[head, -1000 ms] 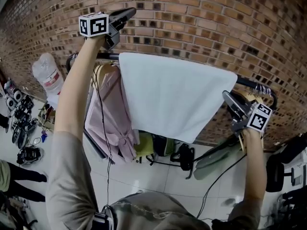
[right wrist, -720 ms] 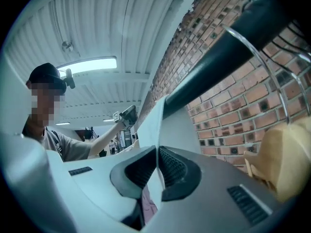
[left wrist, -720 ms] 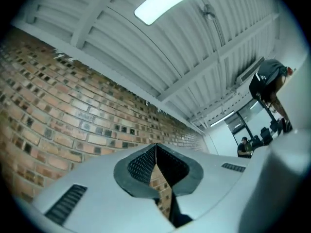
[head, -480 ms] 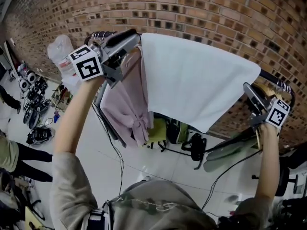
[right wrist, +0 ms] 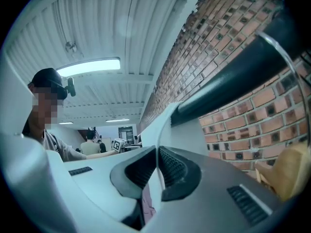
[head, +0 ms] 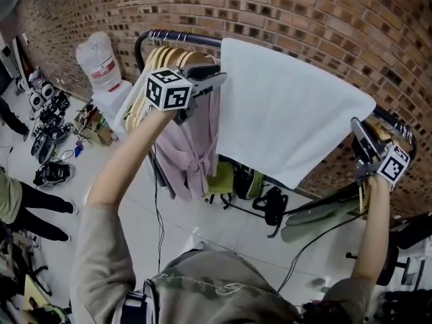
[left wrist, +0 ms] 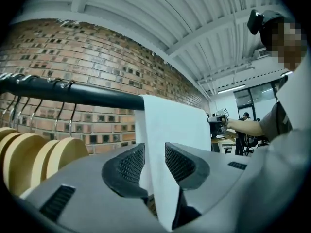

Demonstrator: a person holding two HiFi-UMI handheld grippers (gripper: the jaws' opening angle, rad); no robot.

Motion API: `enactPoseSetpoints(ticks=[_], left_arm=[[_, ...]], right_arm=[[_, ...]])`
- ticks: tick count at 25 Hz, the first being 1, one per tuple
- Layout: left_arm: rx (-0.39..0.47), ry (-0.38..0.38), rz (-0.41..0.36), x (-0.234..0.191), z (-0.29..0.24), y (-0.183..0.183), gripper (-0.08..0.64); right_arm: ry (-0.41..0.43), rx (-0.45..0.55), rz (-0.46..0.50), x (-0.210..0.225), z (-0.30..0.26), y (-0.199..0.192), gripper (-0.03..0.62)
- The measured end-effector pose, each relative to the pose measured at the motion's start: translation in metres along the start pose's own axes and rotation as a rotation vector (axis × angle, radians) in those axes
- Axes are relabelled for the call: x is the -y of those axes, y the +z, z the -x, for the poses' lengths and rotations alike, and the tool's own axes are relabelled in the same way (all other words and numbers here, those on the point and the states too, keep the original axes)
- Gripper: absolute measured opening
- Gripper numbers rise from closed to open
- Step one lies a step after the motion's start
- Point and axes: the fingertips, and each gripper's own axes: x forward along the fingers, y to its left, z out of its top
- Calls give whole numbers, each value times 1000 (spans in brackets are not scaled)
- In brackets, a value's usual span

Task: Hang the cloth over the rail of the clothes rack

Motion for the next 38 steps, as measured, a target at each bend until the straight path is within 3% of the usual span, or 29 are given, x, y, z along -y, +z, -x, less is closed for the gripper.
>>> enactPoseSetpoints(ticks=[7,10,11,12,19,22,31,38], left_arm=[[-30,-3,29,-9,-9,-8,118],[-36,-59,39,-2,-12,-12,117],[-37,-86,43,2,-13,-13,93],[-36,-108,49,6,-14,-13,15],[-26,-183,9,26,-12,1,14],[7,-182,-4,28,-9,18,14],[156,-118,84,4,15,67,14],[154,-119,99,7,18,70,15]], right_arm=[[0,19,-16,-1,5,-3,23],[-7,26,-22,0,9,-3,23],[-6,30,-21,-1,9,-2,23],[-5,31,-19,-1,9,-1,23],[17,28,11,-8,8,5,23],[21,37,38,-14,10,16,23],[-22,90,48,-11,16,56,23],[-14,108,22,-8,10,78,23]])
